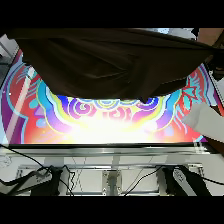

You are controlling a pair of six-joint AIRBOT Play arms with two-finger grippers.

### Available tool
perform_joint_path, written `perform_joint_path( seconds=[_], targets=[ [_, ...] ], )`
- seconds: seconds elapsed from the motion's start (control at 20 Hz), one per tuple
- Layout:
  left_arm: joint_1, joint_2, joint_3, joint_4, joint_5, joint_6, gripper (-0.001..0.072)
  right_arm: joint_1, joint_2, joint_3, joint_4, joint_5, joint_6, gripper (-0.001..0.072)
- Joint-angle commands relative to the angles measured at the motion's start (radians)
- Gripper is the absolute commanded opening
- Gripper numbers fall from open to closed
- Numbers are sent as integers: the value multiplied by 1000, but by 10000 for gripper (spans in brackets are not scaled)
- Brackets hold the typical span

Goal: Fold the shirts.

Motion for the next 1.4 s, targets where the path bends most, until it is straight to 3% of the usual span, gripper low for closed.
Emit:
perform_joint_path(
  seconds=[0.0, 0.1, 0.35, 0.65, 0.8, 0.9, 1.2, 1.35],
  targets=[
    [1, 6, 116, -45, -117, -106, 9, -1, 56, 103, -95, 122, 48, 18],
    [1, 37, 135, -65, -142, -150, 9, -1, 84, 158, -127, 205, 62, 18],
    [1, 233, 135, -46, -169, -166, 7, 0, 180, 288, -248, 498, 146, 17],
    [1, 373, 135, 103, -88, -205, 7, 0, 264, 412, -394, 590, 182, 16],
    [1, 299, 132, 219, -131, -246, 6, 0, 219, 404, -507, 606, 238, 17],
    [0, 218, 89, 228, -195, -264, 7, 0, 141, 380, -503, 642, 254, 17],
    [-70, -53, -131, 232, -233, -275, 11, 8, -222, 205, -198, 672, 249, 19],
    [-154, -211, -207, 276, -224, -202, 11, 68, -401, 137, -170, 611, 246, 19]
  ],
)
